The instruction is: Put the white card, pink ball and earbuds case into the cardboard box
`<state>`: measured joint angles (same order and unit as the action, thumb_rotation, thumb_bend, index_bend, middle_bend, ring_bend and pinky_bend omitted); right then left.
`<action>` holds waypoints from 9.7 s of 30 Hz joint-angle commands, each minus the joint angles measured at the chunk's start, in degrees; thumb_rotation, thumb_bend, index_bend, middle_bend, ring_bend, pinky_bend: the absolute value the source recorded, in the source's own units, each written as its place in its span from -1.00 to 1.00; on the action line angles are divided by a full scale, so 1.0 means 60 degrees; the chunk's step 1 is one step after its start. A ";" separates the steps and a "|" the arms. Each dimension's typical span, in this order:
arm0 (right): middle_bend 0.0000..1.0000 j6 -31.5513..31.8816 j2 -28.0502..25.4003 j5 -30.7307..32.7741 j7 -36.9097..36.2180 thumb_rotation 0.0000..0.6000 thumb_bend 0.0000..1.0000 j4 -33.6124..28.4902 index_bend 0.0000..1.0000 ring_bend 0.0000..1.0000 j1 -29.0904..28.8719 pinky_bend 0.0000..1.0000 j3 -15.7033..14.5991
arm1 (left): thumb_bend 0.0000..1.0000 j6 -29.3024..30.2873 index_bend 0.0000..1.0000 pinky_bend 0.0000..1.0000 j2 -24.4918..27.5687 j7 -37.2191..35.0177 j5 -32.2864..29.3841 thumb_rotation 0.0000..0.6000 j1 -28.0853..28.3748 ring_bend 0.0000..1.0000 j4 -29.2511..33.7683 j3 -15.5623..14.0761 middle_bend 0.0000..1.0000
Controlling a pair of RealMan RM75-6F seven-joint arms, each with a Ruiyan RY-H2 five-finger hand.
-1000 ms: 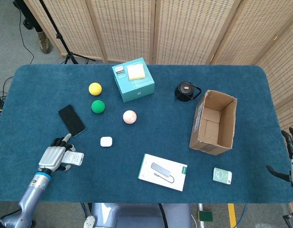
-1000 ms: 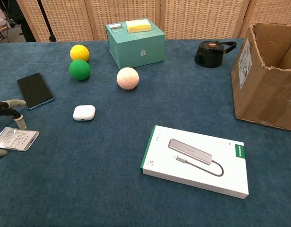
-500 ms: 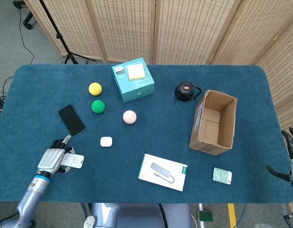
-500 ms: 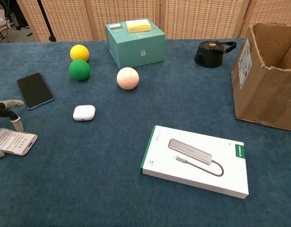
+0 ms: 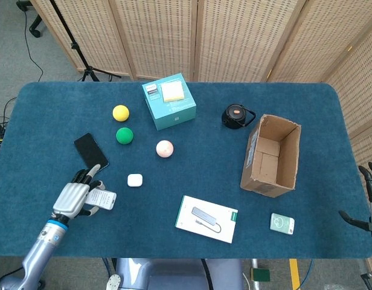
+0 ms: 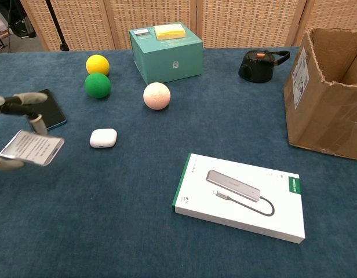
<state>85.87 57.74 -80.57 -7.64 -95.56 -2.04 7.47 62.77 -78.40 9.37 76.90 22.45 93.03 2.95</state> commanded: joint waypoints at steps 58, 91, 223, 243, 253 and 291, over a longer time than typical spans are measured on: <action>-1.00 -0.0507 -0.0027 0.0494 -0.0389 1.00 -1.00 0.0285 -1.00 -1.00 -0.0171 -1.00 0.0157 | -1.00 -0.1623 -1.00 -1.00 -0.4111 0.4425 -0.4251 1.00 0.5262 -1.00 0.0508 0.1269 -1.00; -1.00 -0.0801 -0.0415 -0.3712 0.0635 1.00 -1.00 -0.1551 -0.96 -1.00 -0.1619 -1.00 -0.0507 | -1.00 0.3682 -1.00 -1.00 0.3524 -0.2659 -0.0300 1.00 -0.0742 -1.00 0.1129 -0.0349 -1.00; -1.00 -0.4121 -0.0157 0.7140 0.8178 1.00 -1.00 -0.2411 -0.03 -1.00 -0.7701 -1.00 0.1410 | -1.00 0.2215 -1.00 -1.00 0.4013 -0.4386 0.0648 1.00 -0.1518 -1.00 0.0721 0.0584 -1.00; -1.00 -0.4615 0.0207 0.9410 0.8565 1.00 -1.00 -0.1414 -0.02 -1.00 -0.8277 -1.00 0.0619 | -1.00 0.2091 -1.00 -1.00 0.4092 -0.4560 0.0604 1.00 -0.1522 -1.00 0.0671 0.0584 -1.00; -1.00 -0.4644 0.0262 0.9357 0.8154 1.00 -1.00 -0.1388 -0.96 -1.00 -0.8319 -1.00 0.0557 | -1.00 0.2036 -1.00 -1.00 0.4099 -0.4511 0.0581 1.00 -0.1509 -1.00 0.0668 0.0582 -1.00; -1.00 -0.4907 0.0111 0.1428 0.5678 1.00 -1.00 -0.3296 -1.00 -1.00 -0.7576 -1.00 0.0447 | -1.00 0.2210 -1.00 -1.00 0.4192 -0.4637 0.0717 1.00 -0.1591 -1.00 0.0752 0.0584 -1.00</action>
<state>59.39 54.92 -75.06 23.95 -116.05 -44.69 8.99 75.98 -53.37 -18.16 81.24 12.95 97.64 6.40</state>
